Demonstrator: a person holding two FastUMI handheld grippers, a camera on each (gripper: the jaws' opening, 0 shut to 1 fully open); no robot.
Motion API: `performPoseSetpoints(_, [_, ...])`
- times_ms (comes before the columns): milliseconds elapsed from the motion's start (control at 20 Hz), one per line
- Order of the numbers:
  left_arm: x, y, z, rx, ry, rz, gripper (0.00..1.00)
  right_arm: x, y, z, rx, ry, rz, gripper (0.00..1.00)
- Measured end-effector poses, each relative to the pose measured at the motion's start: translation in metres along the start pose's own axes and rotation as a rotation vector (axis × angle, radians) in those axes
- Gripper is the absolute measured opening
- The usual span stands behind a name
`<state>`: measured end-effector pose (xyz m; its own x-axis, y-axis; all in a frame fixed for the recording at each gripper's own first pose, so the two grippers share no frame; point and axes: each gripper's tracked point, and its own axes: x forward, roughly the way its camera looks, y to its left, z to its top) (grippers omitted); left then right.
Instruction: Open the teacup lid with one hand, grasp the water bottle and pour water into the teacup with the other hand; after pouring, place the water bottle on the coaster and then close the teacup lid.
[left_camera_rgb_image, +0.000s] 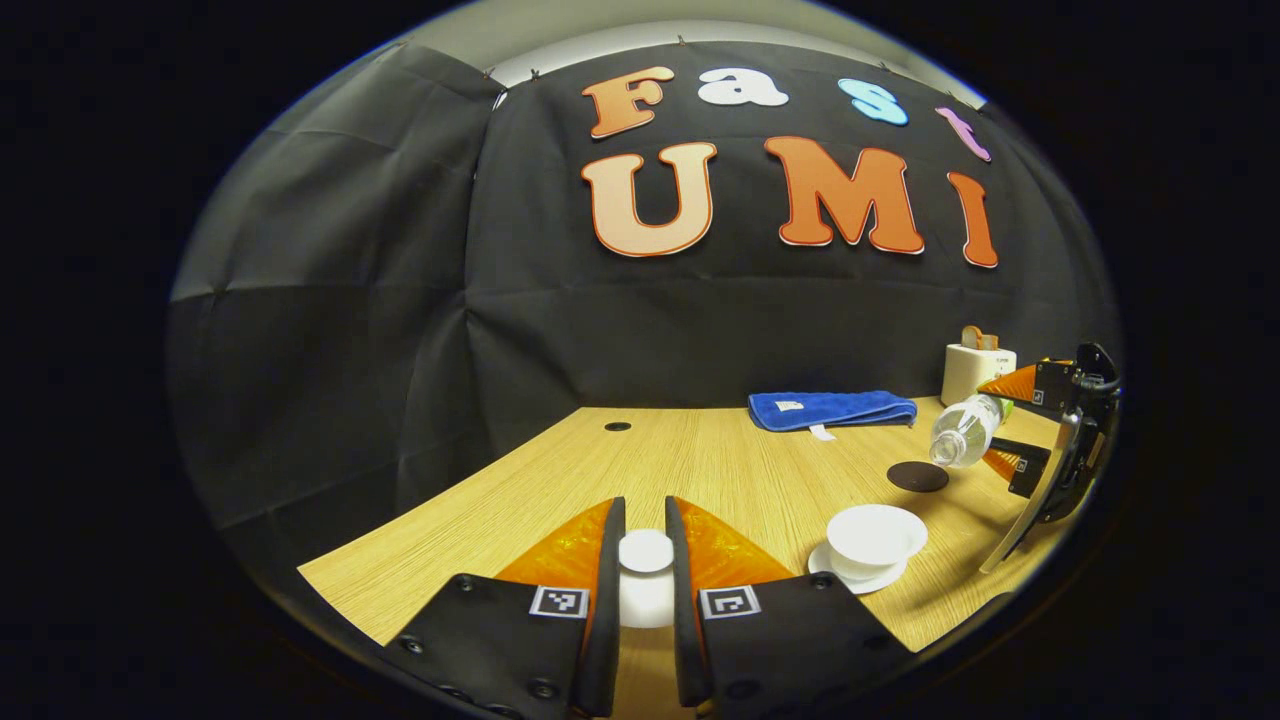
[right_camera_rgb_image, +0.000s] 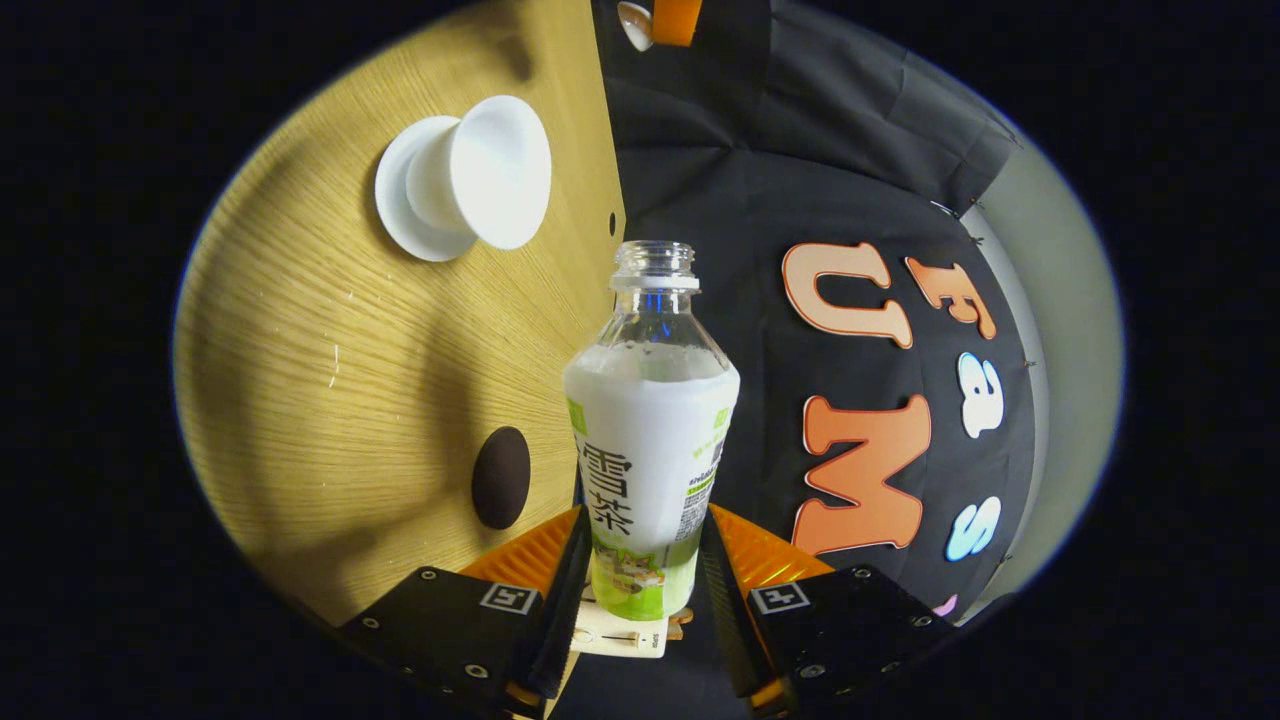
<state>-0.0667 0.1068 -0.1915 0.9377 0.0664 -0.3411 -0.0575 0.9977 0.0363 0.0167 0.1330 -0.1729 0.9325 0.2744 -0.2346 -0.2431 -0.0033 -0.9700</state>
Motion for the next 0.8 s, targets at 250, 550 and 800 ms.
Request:
performPoseSetpoints(250, [-0.002,0.004,-0.001,0.006,0.003,0.004,0.24,0.000,-0.004,0.001,-0.037,-0.015,-0.040,0.63])
performPoseSetpoints(550, [0.000,0.004,-0.007,0.003,0.015,0.003,0.27,-0.003,-0.008,0.006,-0.097,-0.049,-0.067,0.60])
performPoseSetpoints(800, [-0.001,0.006,-0.011,0.005,0.022,0.007,0.27,-0.002,-0.012,0.009,-0.154,-0.071,-0.094,0.62])
